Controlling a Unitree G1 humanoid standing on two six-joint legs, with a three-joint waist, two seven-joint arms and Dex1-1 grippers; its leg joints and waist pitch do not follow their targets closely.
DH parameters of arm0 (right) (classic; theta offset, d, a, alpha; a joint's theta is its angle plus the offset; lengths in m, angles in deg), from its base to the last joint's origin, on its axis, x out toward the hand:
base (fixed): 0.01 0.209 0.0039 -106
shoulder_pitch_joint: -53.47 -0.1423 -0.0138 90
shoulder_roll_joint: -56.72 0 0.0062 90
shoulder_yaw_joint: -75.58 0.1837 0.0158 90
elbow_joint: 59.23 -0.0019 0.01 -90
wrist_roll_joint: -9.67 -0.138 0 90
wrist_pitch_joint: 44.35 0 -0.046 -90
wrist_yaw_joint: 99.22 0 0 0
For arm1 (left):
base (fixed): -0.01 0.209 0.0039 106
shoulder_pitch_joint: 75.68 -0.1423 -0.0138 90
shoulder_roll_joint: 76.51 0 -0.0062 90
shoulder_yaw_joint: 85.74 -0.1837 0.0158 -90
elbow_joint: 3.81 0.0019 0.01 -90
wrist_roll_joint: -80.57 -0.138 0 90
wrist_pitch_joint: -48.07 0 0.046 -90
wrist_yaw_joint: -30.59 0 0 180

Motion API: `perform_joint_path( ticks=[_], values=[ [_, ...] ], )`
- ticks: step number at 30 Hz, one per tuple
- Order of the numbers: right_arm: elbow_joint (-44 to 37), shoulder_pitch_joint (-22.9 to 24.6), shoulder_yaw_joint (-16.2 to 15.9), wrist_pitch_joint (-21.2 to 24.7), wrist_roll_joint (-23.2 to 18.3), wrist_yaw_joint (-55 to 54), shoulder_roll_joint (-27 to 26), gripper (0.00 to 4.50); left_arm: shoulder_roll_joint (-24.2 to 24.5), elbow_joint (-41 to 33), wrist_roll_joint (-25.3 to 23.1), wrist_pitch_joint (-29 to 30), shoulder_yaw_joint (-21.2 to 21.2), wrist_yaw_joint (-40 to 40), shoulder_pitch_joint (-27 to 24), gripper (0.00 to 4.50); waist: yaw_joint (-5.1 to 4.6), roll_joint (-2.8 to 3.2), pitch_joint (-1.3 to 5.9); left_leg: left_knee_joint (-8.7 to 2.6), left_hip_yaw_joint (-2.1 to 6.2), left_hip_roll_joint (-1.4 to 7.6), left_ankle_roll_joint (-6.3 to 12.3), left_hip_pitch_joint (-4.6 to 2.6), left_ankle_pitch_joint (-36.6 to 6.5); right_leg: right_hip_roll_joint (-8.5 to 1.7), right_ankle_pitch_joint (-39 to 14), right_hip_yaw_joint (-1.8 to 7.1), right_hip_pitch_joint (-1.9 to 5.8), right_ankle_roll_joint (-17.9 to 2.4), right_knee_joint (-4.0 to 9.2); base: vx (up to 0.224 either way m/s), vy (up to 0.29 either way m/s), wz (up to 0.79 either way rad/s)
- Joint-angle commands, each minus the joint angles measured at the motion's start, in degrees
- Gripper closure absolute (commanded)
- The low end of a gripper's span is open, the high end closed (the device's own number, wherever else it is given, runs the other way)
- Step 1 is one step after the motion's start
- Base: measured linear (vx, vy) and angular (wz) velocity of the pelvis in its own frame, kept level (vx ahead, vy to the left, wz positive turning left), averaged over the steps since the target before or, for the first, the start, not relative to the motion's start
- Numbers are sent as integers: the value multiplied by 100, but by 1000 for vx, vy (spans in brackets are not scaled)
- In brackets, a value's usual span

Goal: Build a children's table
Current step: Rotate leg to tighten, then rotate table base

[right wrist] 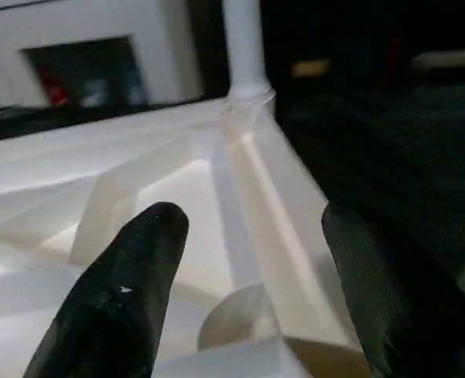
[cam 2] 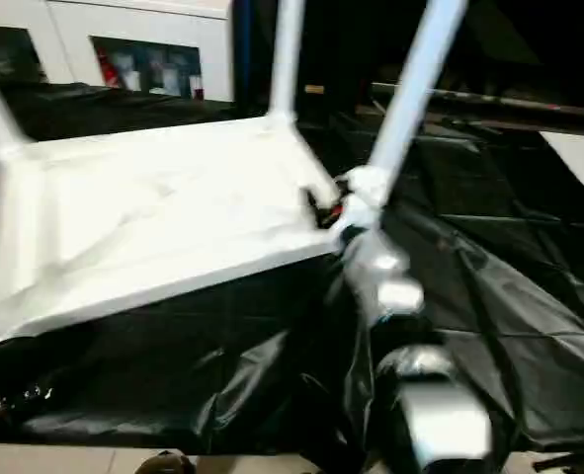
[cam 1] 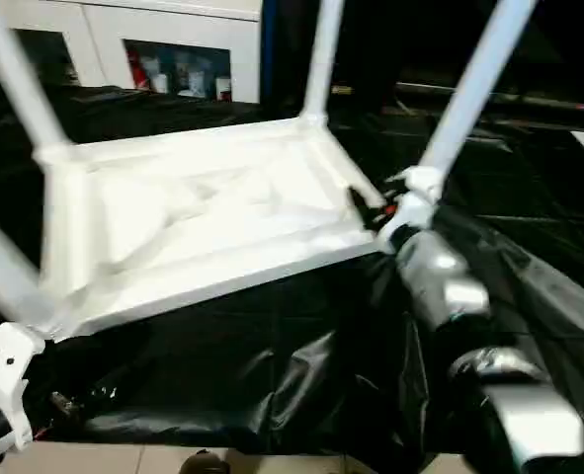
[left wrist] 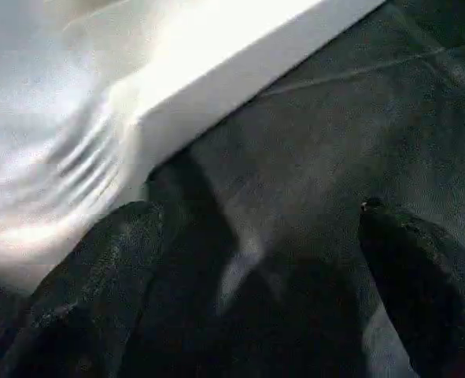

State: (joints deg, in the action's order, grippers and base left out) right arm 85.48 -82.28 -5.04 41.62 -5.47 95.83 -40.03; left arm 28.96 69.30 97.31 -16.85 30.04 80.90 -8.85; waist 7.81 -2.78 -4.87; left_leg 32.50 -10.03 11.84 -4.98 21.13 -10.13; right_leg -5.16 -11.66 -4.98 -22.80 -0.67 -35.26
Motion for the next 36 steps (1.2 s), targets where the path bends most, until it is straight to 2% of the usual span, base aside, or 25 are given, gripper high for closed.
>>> perform_joint_path(
  ticks=[1, 5, 8, 11, 13, 15, 16, 18, 19, 21, 23, 25, 27, 28, 30, 31, 32, 33, 34, 35, 36],
  values=[
    [371, -175, 254, -256, 53, -106, 362, 136, 18, 95, 138, -142, 193, 2, -106, 1, -54, 134, 281, -396, 4, 133, 42, -95, -1359, -252, -676, 328, 195, -927, 358, 0, 0, 0],
    [712, -325, 304, -402, 99, 7, 622, 136, 37, 184, 277, -312, 368, 98, -213, 1, -25, 133, 293, -361, -5, 120, 150, -82, -1209, -226, -357, 308, 207, -1062, 328, 0, 0, 0],
    [953, -377, 280, -528, 161, 211, 804, 136, 69, 305, 351, -508, 544, 157, -214, 1, -30, 136, 291, -359, -4, 118, 182, -70, -1273, -228, -418, 306, 219, -1098, 342, 0, 0, 0],
    [806, -185, 92, -388, 130, 1131, 795, 136, -109, 178, 867, -615, 757, 129, 259, 1, -26, 149, 301, -352, -5, 131, 242, -80, -1364, -237, -450, 313, 228, -1213, 341, 0, 0, 0],
    [675, -25, -85, -395, 205, 1458, 735, 136, -192, 53, 1162, -518, 739, 51, 539, 1, 3, 168, 301, -352, -2, 145, 239, -64, -1316, -233, -367, 304, 244, -1307, 318, 0, 0, 0],
    [598, 80, -181, -427, 265, 1566, 696, 136, -219, -4, 1269, -486, 680, 3, 693, 1, 16, 154, 310, -340, -2, 152, 228, -52, -1228, -233, -295, 299, 250, -1365, 286, 0, 0, 0],
    [445, 301, -320, -462, 423, 1309, 652, 136, -271, -21, 1321, -477, 458, -30, 1012, 1, 13, 148, 310, -343, -2, 155, 232, -48, -1221, -234, -310, 299, 249, -1373, 287, 0, 0, 0],
    [358, 466, -367, -487, 515, 1046, 633, 136, -329, 21, 1323, -485, 259, -61, 1274, 1, 41, 157, 316, -332, -11, 150, 139, -83, -1219, -247, -461, 312, 219, -1353, 289, 0, 0, 0],
    [307, 540, -380, -525, 529, 1066, 630, 136, -360, 64, 1302, -496, 171, -91, 1383, 1, 32, 144, 313, -350, 4, 147, 92, -53, -1291, -255, -603, 315, 244, -1300, 297, 0, 0, 0],
    [6, 779, -419, -470, 585, 1212, 649, 136, -434, 275, 1145, -564, -24, -229, 1692, 1, 15, 185, 307, -351, 11, 138, 46, -59, -1467, -258, -773, 326, 231, -1247, 310, 0, 0, 0],
    [-93, 846, -429, -437, 600, 1235, 661, 136, -453, 340, 1092, -581, -67, -268, 1766, 1, 15, 168, 297, -353, 12, 130, 29, -73, -1564, -263, -961, 344, 222, -1124, 345, 0, 0, 0],
    [-295, 975, -425, -313, 588, 1270, 693, 136, -490, 377, 1090, -590, -163, -292, 1861, 1, -4, 146, 305, -360, 29, 126, 26, -49, -1465, -271, -990, 347, 247, -1055, 347, 0, 0, 0],
    [-498, 1125, -430, -142, 626, 1128, 741, 136, -573, 250, 1284, -455, -306, -290, 1964, 1, -7, 156, 310, -353, 27, 127, 18, -62, -1373, -254, -876, 352, 233, -1070, 338, 0, 0, 0],
    [-599, 1252, -428, -25, 741, 747, 765, 136, -643, -60, 1652, -93, -561, -228, 2069, 1, -20, 128, 315, -348, 19, 121, 4, -59, -1302, -245, -759, 356, 235, -1118, 314, 0, 0, 0],
    [-605, 1297, -401, -23, 799, 482, 750, 136, -674, -257, 1888, 140, -721, -195, 2126, 1, -3, 136, 328, -332, 12, 113, -20, -80, -1197, -232, -580, 356, 213, -1176, 286, 0, 0, 0],
    [-633, 1336, -353, -25, 848, 180, 721, 136, -675, -431, 2150, 386, -894, -138, 2199, 1, -10, 97, 335, -323, -7, 108, -12, -83, -1203, -224, -544, 359, 209, -1182, 286, 0, 0, 0],
    [-642, 1344, -344, -23, 856, 127, 716, 136, -674, -460, 2196, 429, -925, -125, 2213, 1, 3, 109, 334, -321, -7, 104, -9, -91, -1194, -218, -544, 359, 200, -1184, 280, 0, 0, 0],
    [-633, 1337, -262, -49, 857, -129, 687, 136, -667, -567, 2345, 582, -1057, -70, 2273, 1, -5, 78, 324, -324, -16, 100, 0, -77, -1221, -214, -589, 362, 202, -1161, 288, 0, 0, 0],
    [-712, 1353, -106, -3, 869, -549, 625, 136, -647, -702, 2592, 820, -1279, 54, 2381, 1, 9, 85, 315, -329, -18, 93, -34, -83, -1264, -219, -720, 369, 194, -1099, 291, 0, 0, 0],
    [-765, 1371, -51, 19, 893, -740, 600, 136, -644, -752, 2680, 904, -1373, 100, 2430, 1, 8, 66, 316, -337, -16, 94, -76, -95, -1288, -223, -845, 373, 188, -1021, 297, 0, 0, 0],
    [-765, 1371, -51, 19, 893, -740, 600, 136, -644, -752, 2680, 904, -1373, 100, 2430, 1, 7, 73, 320, -334, -17, 91, -89, -96, -1297, -218, -863, 374, 186, -992, 293, 0, 0, 0]
  ],
)
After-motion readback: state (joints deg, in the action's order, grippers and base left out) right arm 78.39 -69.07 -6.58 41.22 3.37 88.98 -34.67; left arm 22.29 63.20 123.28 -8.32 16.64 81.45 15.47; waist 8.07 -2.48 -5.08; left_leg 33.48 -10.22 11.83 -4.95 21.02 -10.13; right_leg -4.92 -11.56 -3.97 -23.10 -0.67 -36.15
